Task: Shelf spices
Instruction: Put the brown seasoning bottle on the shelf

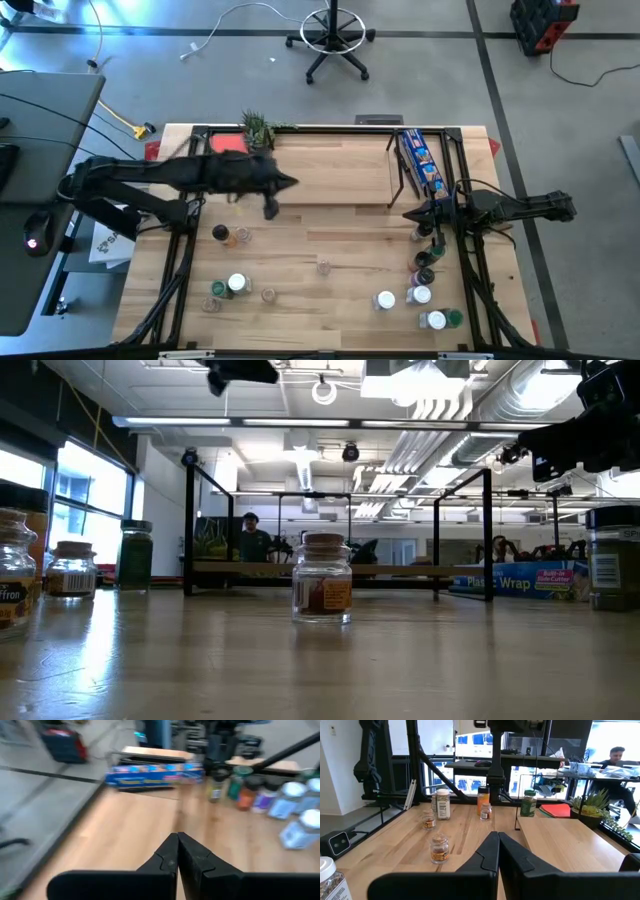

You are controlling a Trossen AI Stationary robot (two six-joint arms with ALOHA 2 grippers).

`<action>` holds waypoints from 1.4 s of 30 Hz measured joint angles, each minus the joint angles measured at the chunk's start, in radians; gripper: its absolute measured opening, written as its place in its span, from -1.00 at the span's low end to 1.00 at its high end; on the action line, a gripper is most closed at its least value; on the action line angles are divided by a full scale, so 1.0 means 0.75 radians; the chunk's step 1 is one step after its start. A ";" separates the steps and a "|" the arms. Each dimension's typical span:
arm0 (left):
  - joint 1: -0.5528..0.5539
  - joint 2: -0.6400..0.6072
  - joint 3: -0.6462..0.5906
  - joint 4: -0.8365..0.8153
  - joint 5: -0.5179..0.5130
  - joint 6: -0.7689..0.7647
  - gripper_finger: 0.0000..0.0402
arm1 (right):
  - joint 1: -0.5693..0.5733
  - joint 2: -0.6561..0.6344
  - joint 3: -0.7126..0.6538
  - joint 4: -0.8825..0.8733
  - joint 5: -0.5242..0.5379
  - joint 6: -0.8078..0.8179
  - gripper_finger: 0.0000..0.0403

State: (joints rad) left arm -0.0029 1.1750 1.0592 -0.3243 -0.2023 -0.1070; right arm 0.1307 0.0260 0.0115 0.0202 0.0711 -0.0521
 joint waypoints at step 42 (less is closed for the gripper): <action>-0.382 0.961 0.302 -0.101 0.175 0.147 0.24 | 0.001 0.001 0.000 0.000 0.000 0.000 -1.00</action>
State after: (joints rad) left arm -0.2893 1.8954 1.2854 -0.3997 -0.0714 0.0032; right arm 0.1310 0.0265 0.0113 0.0200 0.0711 -0.0524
